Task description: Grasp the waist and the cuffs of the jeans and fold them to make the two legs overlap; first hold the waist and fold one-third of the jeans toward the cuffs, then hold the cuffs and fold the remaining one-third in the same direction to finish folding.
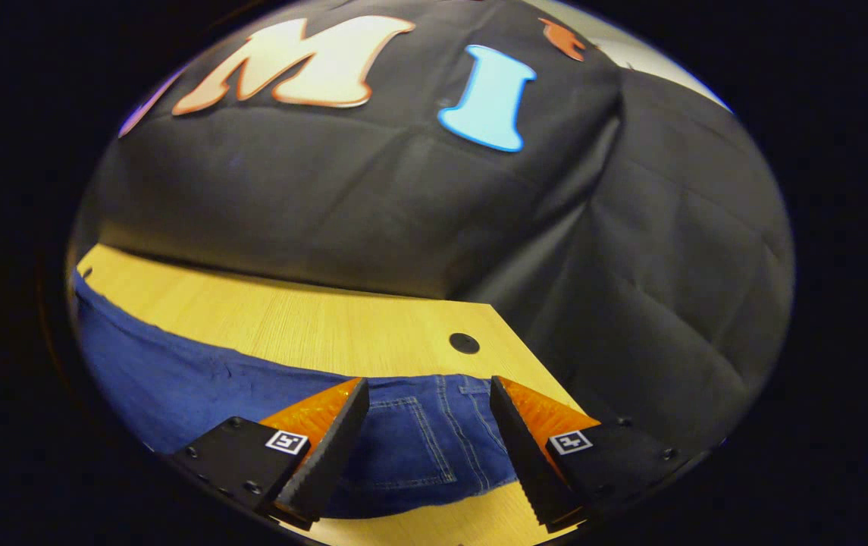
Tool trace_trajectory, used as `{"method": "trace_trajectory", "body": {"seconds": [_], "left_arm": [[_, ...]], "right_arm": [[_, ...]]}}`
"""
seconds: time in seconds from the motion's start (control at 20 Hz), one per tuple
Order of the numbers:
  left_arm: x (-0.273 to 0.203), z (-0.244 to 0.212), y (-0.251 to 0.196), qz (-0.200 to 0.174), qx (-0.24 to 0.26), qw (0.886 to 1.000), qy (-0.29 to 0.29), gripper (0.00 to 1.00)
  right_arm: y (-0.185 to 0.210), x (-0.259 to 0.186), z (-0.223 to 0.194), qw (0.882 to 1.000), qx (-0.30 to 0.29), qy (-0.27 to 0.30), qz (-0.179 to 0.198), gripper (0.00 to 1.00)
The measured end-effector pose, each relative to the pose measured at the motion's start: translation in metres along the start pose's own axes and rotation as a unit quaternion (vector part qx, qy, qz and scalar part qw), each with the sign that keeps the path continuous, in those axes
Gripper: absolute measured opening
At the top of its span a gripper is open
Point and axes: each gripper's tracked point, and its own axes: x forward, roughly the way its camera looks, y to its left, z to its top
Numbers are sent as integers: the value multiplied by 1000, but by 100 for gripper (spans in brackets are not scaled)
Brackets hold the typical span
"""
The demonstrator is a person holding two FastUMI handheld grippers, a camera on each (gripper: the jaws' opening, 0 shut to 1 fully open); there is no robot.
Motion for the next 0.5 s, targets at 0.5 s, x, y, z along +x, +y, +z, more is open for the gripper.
{"method": "trace_trajectory", "body": {"seconds": [0.5], "left_arm": [[-8,24,6,-29,-109,989,-97,95]], "right_arm": [[-97,37,-120,952,270,136,-45,98]]}}
